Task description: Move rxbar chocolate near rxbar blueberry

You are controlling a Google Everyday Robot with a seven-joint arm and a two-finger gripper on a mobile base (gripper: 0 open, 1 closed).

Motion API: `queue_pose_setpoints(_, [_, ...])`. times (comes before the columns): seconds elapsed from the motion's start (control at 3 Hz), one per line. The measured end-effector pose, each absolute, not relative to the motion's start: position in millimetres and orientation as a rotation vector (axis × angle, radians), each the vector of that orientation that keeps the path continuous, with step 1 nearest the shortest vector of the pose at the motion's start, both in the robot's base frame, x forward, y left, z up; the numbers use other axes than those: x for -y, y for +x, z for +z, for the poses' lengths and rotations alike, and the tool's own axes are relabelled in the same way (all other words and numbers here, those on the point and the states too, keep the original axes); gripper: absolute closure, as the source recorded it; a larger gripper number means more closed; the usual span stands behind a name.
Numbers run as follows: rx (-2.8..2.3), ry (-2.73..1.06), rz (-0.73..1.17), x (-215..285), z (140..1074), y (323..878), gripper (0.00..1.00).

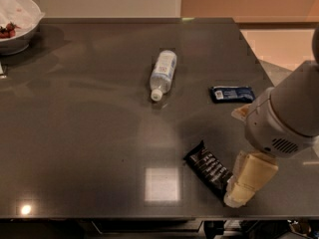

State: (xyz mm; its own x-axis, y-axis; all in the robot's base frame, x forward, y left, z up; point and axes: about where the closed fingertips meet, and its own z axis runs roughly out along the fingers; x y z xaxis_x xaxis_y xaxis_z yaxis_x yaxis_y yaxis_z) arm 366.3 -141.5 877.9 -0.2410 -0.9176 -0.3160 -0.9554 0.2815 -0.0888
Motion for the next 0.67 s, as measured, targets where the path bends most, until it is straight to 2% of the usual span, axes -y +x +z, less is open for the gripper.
queue_pose_setpoints(0.67, [-2.246, -1.666, 0.216, 134, 840, 354, 0.0])
